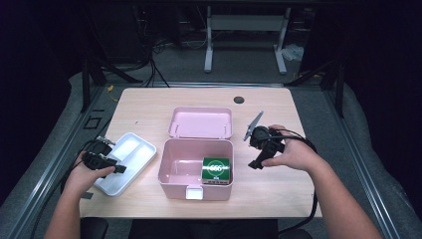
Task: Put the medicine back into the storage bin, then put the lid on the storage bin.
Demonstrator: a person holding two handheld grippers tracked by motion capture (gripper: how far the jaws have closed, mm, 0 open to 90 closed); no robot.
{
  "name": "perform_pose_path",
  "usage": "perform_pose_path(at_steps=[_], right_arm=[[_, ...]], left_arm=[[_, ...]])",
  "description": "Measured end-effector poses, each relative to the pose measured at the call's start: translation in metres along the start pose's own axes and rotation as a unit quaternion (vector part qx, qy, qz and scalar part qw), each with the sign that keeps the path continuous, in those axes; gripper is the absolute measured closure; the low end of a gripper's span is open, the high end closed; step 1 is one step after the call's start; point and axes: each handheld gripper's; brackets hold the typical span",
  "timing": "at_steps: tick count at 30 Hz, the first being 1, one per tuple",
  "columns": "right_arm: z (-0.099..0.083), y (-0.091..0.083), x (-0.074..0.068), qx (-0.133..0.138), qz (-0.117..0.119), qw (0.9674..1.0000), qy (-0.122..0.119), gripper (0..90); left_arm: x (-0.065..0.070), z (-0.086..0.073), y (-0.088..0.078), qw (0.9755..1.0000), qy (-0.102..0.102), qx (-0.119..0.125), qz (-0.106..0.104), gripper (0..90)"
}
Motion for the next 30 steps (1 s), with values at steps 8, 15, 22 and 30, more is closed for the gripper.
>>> perform_pose_path(at_steps=[8,15,22,30], right_arm=[[-0.024,0.029,-0.002,0.030,-0.033,0.9942,0.098,28.8],[-0.042,0.055,-0.010,0.068,-0.055,0.9803,0.177,28.9],[-0.056,0.071,-0.016,0.122,-0.068,0.9587,0.248,28.9],[-0.065,0.088,-0.020,0.139,-0.096,0.9497,0.264,29.4]], left_arm=[[0.001,0.001,0.000,0.9999,0.010,-0.008,0.006,49.0],[0.003,0.005,-0.004,0.9995,0.019,-0.012,0.023,52.6],[0.001,0.010,-0.014,0.9985,0.020,-0.023,0.046,56.0],[-0.006,0.018,-0.019,0.9985,0.026,-0.033,0.036,62.6]])
Point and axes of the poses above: each handheld gripper's, and its own axes: y roughly forward along the jaws, z roughly out of its top, x roughly to its right, and after that the axes turned 9 degrees about -x, right-handed
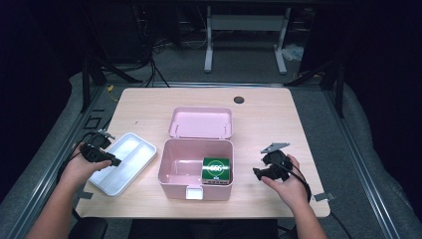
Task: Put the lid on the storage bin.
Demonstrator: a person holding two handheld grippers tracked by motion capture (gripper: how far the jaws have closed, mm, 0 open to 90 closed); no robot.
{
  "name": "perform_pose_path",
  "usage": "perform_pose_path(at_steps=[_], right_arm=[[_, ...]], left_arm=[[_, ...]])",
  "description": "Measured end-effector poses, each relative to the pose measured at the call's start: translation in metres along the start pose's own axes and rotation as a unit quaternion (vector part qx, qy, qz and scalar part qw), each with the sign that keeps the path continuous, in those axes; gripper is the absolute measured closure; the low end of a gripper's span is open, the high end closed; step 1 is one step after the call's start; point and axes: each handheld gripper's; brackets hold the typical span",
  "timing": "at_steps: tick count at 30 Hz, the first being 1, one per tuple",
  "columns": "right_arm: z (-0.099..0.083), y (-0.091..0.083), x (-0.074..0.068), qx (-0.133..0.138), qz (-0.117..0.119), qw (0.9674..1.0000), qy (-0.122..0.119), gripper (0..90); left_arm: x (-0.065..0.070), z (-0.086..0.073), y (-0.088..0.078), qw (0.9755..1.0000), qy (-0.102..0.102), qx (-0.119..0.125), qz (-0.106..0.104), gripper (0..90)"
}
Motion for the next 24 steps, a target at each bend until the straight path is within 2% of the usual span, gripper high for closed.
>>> perform_pose_path(at_steps=[3,5,12,24], right_arm=[[-0.003,0.003,-0.001,-0.002,-0.003,1.0000,-0.001,29.4],[-0.005,0.003,-0.001,-0.002,-0.009,1.0000,0.000,29.4],[-0.006,0.008,-0.001,-0.001,-0.005,1.0000,0.001,29.5],[-0.007,0.008,-0.002,0.003,-0.007,1.0000,-0.001,30.2]], left_arm=[[-0.004,0.002,0.000,0.9999,-0.004,-0.008,0.008,65.6],[-0.007,0.003,0.001,0.9999,-0.005,-0.012,0.004,66.2],[-0.013,0.006,0.006,0.9995,-0.013,-0.028,-0.001,70.0],[-0.013,0.013,0.021,0.9979,-0.004,-0.064,-0.012,76.1]])
Point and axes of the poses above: each handheld gripper's, and its own axes: y roughly forward along the jaws, z roughly out of its top, x roughly to its right, and after that the axes turned 9 degrees about -x, right-handed
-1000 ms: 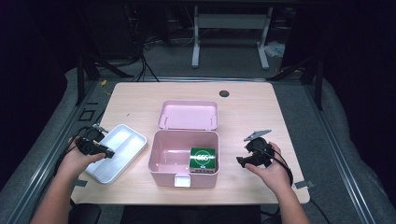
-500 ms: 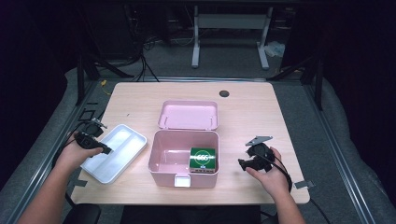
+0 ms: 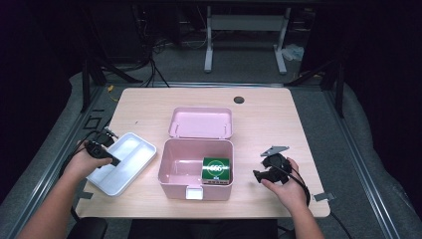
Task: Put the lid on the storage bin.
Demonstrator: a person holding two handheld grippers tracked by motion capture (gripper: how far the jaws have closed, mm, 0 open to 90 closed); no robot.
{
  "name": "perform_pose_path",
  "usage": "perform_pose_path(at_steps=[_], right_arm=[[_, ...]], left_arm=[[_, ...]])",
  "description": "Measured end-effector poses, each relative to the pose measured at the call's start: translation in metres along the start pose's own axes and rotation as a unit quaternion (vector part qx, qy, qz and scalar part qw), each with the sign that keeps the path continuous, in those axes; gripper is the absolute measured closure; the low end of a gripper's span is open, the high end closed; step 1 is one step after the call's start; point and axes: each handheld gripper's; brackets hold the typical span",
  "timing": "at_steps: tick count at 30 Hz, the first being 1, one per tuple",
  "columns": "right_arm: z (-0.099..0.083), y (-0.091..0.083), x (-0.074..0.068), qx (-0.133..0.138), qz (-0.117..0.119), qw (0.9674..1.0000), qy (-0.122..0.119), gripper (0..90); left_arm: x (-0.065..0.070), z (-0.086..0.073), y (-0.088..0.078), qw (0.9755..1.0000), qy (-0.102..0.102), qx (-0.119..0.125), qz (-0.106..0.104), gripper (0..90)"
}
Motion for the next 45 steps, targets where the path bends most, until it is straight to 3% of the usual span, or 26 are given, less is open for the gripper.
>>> perform_pose_path(at_steps=[19,29,38,45], right_arm=[[-0.001,0.004,0.001,-0.007,0.008,0.9999,0.005,31.3],[-0.001,0.004,-0.001,-0.009,0.011,0.9999,0.003,31.9],[-0.001,0.005,-0.001,-0.009,0.008,0.9999,0.001,32.3],[-0.001,0.005,-0.001,-0.008,0.014,0.9999,0.000,32.2]], left_arm=[[0.000,0.011,0.018,0.9995,0.006,-0.031,-0.005,81.6],[0.005,0.018,0.026,0.9985,0.010,-0.054,0.006,86.8],[0.003,0.019,0.023,0.9976,0.014,-0.068,0.010,89.0],[0.003,0.020,0.009,0.9977,0.020,-0.064,0.010,89.1]])
Point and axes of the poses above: each handheld gripper's, and its own axes: y roughly forward along the jaws, z roughly out of its top, x roughly to its right, and after that the axes turned 9 degrees about -x, right-handed
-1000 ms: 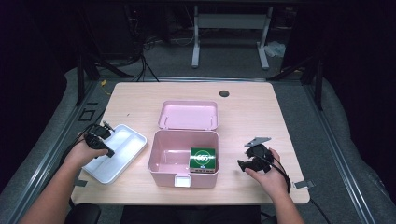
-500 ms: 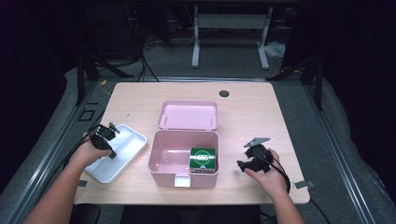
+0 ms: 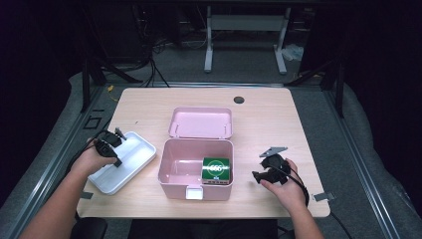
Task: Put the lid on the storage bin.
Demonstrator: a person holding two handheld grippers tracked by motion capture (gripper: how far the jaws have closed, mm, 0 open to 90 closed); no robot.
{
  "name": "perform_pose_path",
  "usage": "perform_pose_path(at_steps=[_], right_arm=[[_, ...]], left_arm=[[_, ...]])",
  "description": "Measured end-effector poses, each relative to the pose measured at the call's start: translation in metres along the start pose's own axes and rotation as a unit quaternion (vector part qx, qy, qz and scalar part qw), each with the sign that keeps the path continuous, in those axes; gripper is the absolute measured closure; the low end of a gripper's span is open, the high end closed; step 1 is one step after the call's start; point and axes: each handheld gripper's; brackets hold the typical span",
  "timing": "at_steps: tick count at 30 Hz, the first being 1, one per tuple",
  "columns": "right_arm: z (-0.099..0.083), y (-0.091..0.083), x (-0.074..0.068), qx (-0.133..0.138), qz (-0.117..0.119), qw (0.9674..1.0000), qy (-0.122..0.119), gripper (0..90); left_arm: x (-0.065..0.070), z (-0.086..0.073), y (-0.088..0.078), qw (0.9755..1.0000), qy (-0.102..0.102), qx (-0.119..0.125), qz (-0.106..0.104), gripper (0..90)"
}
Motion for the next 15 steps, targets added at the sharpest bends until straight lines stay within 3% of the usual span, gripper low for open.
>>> perform_pose_path(at_steps=[15], right_arm=[[0.000,0.000,0.000,0.002,-0.005,1.0000,0.002,32.3]], left_arm=[[0.004,-0.007,-0.044,0.9996,0.014,0.025,0.007,89.0]])
Point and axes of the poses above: each handheld gripper's, and its own axes: y roughly forward along the jaws, z roughly out of its top, x roughly to its right, and after that the axes turned 9 degrees about -x, right-handed
